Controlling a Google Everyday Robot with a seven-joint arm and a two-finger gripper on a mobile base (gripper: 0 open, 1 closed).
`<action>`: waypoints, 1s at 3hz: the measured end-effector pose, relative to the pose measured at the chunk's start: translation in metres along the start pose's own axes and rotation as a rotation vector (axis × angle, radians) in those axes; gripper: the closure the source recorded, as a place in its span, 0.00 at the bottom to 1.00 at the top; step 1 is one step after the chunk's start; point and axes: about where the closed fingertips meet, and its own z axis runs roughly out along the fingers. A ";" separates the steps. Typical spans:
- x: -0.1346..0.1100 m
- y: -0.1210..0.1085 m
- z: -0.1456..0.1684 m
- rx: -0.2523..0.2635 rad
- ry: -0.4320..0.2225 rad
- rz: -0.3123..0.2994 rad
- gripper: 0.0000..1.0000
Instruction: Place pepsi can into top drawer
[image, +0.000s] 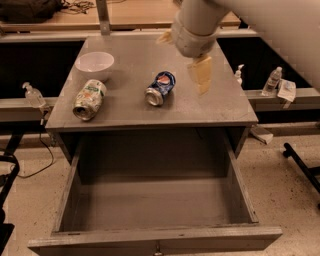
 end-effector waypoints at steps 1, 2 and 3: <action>-0.004 -0.003 0.003 0.001 -0.005 -0.075 0.00; -0.004 -0.003 0.003 0.001 -0.005 -0.075 0.00; -0.005 -0.017 0.037 -0.040 -0.049 -0.196 0.00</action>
Offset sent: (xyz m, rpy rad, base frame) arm 0.0024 0.0061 -0.0018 -0.0288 -0.0088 0.0734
